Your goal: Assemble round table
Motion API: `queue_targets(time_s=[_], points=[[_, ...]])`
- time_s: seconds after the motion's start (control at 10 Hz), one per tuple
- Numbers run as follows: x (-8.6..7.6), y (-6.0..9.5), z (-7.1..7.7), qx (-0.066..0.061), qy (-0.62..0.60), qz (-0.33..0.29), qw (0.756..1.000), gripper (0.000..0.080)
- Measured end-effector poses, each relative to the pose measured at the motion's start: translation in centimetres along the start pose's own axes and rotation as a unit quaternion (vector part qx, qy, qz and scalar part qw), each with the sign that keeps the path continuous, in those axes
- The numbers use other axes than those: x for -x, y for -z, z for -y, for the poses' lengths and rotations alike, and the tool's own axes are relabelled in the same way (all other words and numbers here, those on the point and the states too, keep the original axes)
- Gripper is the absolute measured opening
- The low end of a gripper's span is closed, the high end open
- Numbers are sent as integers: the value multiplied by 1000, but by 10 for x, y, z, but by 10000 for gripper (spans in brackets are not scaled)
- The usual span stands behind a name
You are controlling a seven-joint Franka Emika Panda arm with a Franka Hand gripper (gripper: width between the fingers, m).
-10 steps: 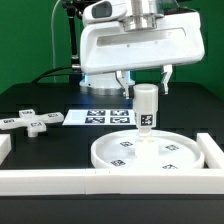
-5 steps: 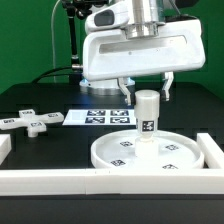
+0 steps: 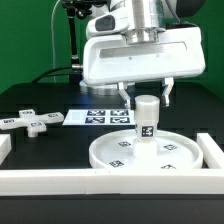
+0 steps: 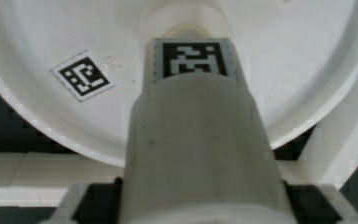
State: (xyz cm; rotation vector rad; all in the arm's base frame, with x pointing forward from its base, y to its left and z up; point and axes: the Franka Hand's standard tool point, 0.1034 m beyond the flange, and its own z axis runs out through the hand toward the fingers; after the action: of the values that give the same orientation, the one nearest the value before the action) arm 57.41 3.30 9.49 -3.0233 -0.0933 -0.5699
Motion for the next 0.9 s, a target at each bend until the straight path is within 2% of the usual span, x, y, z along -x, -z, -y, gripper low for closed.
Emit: queue_targets(time_s=[0.4, 0.6, 0.7, 0.9], points=[[-1, 0, 0, 1, 1, -2, 1000, 409], [-2, 2, -1, 1, 1, -3, 1000, 604], [-2, 4, -2, 1, 0, -4, 1000, 636], [-4, 8, -5, 1, -3, -3, 1000, 646]])
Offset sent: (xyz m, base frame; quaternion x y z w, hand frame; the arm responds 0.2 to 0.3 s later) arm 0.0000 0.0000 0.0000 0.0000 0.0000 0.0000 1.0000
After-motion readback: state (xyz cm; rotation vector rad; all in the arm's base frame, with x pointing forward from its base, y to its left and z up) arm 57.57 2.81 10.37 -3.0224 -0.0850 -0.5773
